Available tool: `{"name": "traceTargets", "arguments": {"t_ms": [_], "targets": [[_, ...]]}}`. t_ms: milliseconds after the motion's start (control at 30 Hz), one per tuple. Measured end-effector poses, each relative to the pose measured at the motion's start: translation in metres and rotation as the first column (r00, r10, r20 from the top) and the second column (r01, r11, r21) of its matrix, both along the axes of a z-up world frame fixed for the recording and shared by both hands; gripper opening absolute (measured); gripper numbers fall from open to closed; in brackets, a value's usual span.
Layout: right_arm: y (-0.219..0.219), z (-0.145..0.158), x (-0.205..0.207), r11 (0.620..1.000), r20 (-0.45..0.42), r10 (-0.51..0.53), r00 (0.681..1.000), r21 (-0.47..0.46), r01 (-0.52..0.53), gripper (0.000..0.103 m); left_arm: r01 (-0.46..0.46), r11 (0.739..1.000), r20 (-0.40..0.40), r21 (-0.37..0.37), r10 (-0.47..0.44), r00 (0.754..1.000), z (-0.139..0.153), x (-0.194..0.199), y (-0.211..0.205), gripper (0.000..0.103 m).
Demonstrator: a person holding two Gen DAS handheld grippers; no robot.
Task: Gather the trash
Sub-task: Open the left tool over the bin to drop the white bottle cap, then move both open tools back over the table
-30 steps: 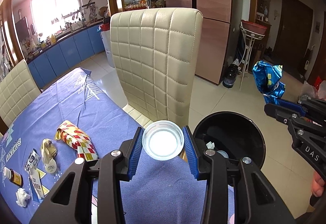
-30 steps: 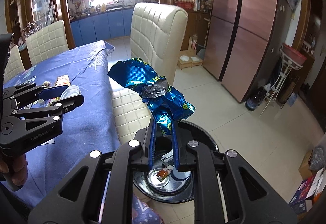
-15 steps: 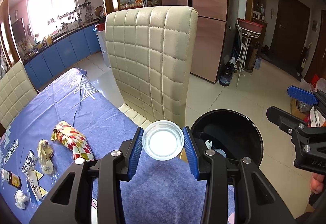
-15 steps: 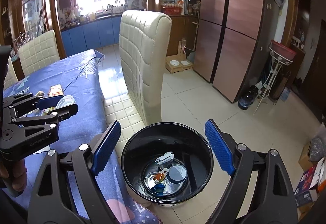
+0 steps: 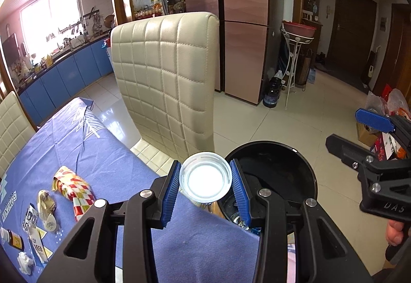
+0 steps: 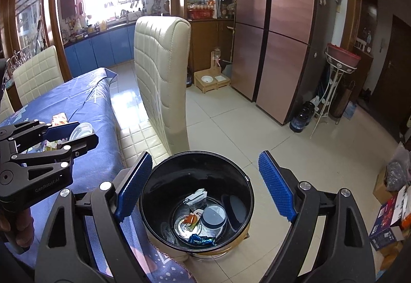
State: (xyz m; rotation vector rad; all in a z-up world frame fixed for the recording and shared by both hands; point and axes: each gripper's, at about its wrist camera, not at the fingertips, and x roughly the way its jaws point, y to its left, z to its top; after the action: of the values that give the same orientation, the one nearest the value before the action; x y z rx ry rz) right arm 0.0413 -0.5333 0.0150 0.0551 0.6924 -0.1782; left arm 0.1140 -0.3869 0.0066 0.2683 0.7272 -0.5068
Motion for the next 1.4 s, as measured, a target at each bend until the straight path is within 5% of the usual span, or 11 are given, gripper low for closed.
{"name": "traceTargets", "arguments": {"t_ms": [800,867,933,1400], "targets": [[-0.037,-0.004,-0.018,0.987,-0.002,-0.157,0.988,-0.023,0.157,0.084,0.152,0.988,0.041,-0.033,-0.151,0.988,0.014,-0.006,-0.074,0.040],[-0.038,-0.004,-0.019,0.986,-0.002,-0.164,0.986,-0.025,0.164,0.084,0.151,0.988,0.036,-0.029,-0.150,0.988,0.016,-0.005,-0.077,0.048],[-0.039,-0.005,-0.020,0.985,-0.005,-0.169,0.986,-0.020,0.169,0.084,0.148,0.987,0.000,-0.055,-0.149,0.989,0.018,0.001,-0.074,0.085],[-0.027,0.000,-0.019,0.987,0.005,-0.159,0.987,-0.021,0.159,0.084,0.091,0.994,0.025,-0.056,-0.089,0.996,0.022,0.000,-0.054,0.087]]}}
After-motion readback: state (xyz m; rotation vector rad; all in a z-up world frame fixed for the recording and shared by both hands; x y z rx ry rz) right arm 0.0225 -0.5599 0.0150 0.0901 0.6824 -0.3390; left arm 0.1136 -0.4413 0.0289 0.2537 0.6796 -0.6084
